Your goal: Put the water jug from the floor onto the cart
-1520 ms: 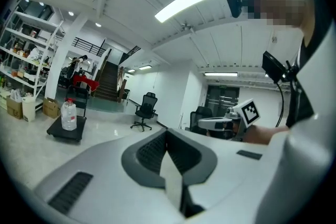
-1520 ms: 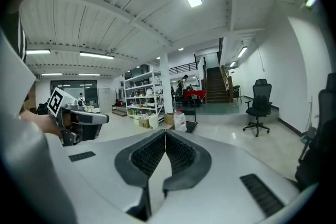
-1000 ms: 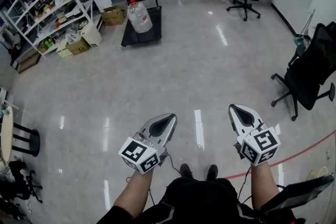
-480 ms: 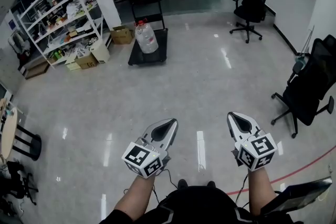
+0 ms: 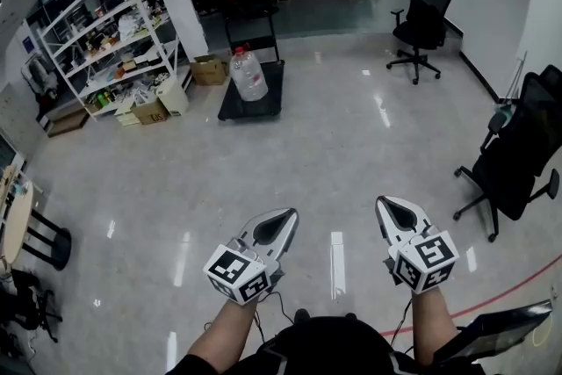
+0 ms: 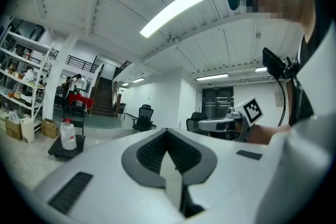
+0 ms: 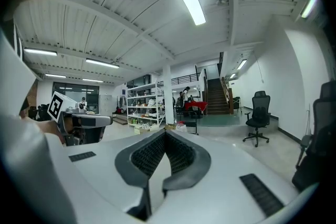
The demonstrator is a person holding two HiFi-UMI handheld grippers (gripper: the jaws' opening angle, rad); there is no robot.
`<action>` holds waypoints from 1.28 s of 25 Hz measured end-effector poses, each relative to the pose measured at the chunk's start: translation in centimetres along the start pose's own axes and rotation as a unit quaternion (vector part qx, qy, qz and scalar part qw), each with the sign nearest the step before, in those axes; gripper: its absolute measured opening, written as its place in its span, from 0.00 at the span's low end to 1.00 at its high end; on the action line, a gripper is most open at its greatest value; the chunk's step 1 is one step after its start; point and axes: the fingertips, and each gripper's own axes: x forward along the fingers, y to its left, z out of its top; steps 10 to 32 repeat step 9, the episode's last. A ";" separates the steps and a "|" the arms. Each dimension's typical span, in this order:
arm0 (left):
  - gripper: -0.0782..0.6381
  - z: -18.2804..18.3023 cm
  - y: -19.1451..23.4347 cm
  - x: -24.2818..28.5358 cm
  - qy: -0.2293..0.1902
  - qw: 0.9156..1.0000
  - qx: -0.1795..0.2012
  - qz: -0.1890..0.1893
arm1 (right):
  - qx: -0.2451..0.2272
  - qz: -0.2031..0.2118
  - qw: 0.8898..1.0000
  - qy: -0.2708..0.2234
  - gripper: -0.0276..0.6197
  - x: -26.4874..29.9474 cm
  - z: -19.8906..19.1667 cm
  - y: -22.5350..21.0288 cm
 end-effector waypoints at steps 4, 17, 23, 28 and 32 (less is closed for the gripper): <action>0.11 0.3 -0.8 0.6 0.000 1.000 0.004 0.001 | -0.001 0.001 1.000 -0.002 0.05 -0.6 0.0 -0.7; 0.11 0.0 -1.2 0.2 0.006 1.000 -0.001 0.004 | 0.002 0.009 1.000 -0.007 0.05 -1.3 0.4 -0.3; 0.11 0.0 -1.2 0.2 0.006 1.000 -0.001 0.004 | 0.002 0.009 1.000 -0.007 0.05 -1.3 0.4 -0.3; 0.11 0.0 -1.2 0.2 0.006 1.000 -0.001 0.004 | 0.002 0.009 1.000 -0.007 0.05 -1.3 0.4 -0.3; 0.11 0.0 -1.2 0.2 0.006 1.000 -0.001 0.004 | 0.002 0.009 1.000 -0.007 0.05 -1.3 0.4 -0.3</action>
